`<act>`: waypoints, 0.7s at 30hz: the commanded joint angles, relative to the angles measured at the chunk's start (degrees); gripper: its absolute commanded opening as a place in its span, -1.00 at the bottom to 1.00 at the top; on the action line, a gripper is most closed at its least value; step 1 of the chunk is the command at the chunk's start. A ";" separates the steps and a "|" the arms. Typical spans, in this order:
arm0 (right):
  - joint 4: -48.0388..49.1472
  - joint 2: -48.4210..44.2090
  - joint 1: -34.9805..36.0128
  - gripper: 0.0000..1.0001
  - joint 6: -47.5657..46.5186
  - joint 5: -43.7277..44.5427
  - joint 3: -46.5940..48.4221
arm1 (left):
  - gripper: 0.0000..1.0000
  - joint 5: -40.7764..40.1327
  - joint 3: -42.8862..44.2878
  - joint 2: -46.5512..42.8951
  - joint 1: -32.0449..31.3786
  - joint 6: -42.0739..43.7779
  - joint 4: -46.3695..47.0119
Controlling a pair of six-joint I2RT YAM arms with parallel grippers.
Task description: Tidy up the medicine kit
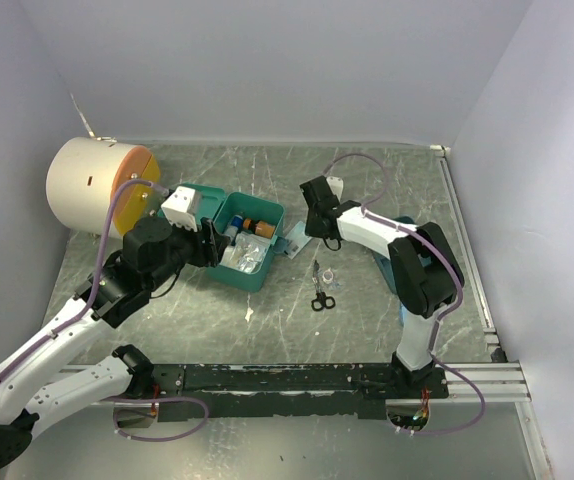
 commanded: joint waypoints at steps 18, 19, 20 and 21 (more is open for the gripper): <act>-7.89 -20.30 0.43 -1.00 2.30 -3.08 -9.79 | 0.32 5.17 0.81 0.75 0.11 0.83 2.18; -8.10 -21.77 0.43 -1.00 2.52 -3.99 -11.06 | 0.33 6.22 0.86 1.03 0.11 1.10 2.56; -8.19 -23.24 0.41 -1.00 2.76 -4.85 -12.24 | 0.33 7.40 0.74 1.41 0.08 1.36 3.20; -8.21 -24.55 0.47 -1.00 2.84 -5.75 -13.52 | 0.33 8.56 0.65 1.80 0.08 1.48 3.69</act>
